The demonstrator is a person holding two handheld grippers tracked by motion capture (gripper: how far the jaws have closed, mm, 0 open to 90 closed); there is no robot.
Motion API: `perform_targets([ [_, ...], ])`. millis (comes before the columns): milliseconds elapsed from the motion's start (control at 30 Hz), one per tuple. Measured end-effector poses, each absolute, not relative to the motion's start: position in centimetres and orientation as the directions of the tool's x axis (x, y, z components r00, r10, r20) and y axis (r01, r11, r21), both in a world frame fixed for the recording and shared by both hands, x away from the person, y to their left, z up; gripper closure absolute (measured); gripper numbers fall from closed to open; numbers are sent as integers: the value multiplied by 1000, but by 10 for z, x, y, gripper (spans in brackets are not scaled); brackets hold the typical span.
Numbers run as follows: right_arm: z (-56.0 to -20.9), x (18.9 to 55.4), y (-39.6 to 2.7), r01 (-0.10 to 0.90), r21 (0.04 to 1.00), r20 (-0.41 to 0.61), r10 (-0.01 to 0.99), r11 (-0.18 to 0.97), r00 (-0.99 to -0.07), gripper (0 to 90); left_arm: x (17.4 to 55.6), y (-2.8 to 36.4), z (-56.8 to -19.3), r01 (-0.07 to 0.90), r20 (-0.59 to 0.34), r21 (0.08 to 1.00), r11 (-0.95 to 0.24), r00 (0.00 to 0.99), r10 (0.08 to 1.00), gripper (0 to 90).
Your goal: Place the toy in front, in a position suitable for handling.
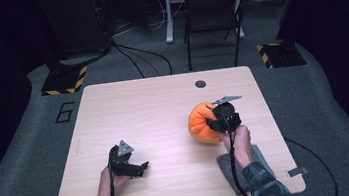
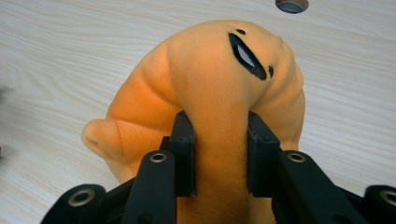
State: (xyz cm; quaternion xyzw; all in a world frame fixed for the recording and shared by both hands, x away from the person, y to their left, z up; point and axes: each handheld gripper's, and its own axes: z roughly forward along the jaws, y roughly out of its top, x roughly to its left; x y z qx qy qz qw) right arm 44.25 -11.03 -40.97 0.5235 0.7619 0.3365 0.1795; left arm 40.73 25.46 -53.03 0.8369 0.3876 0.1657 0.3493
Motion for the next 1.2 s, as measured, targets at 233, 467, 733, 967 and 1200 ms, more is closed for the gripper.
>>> perform_targets([
  [233, -420, 446, -102, 696, 693, 100, 932, 187, -349, 666, 408, 255, -530, 530, 10, 714, -458, 646, 764, 3],
  [467, -443, 449, -92, 715, 672, 88, 938, 193, -336, 507, 408, 254, -530, 530, 9, 714, -458, 646, 763, 3],
  [733, -424, 444, -107, 639, 718, 40, 900, 276, -434, 179, 408, 255, -530, 530, 9, 714, -458, 646, 763, 3],
  [967, -412, 447, -129, 534, 727, -24, 794, 431, -607, 28, 408, 254, -530, 530, 9, 714, -458, 646, 763, 3],
  [1200, -408, 461, -139, 433, 699, -71, 658, 569, -750, 0, 408, 254, -530, 529, 9, 715, -457, 646, 763, 3],
])
